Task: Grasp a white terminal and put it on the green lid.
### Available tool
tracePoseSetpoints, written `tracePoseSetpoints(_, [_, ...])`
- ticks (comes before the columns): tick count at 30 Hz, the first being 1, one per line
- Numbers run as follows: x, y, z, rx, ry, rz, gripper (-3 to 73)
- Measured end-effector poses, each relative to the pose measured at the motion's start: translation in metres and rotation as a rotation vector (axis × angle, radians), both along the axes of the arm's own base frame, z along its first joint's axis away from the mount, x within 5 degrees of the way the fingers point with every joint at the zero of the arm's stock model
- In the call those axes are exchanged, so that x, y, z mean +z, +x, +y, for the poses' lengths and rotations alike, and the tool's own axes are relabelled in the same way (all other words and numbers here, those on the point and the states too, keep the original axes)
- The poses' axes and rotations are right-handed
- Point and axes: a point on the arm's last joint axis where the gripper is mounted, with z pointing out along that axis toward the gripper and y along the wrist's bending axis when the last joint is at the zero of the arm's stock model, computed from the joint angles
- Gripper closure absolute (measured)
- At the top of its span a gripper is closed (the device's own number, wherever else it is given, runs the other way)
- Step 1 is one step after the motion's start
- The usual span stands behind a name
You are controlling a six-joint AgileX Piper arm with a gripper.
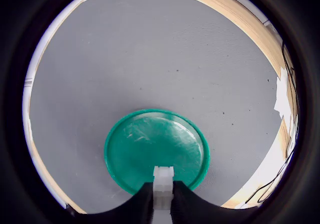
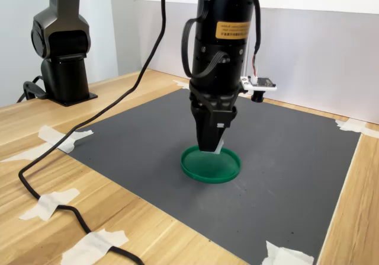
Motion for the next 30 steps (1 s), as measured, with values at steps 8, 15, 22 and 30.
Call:
tracePoseSetpoints(8, [-0.001,-0.001,0.001,0.013,0.013,0.023,24.5])
tracePoseSetpoints(15, [0.016,-0.005,0.004,-0.009,0.039,-0.021,2.3])
tracePoseSetpoints(22, [0.084,-0.027,0.01,-0.047,0.076,-0.241,5.0])
tracePoseSetpoints(30, [0.107,-0.08,0.013,-0.076,0.066,-0.417,35.4])
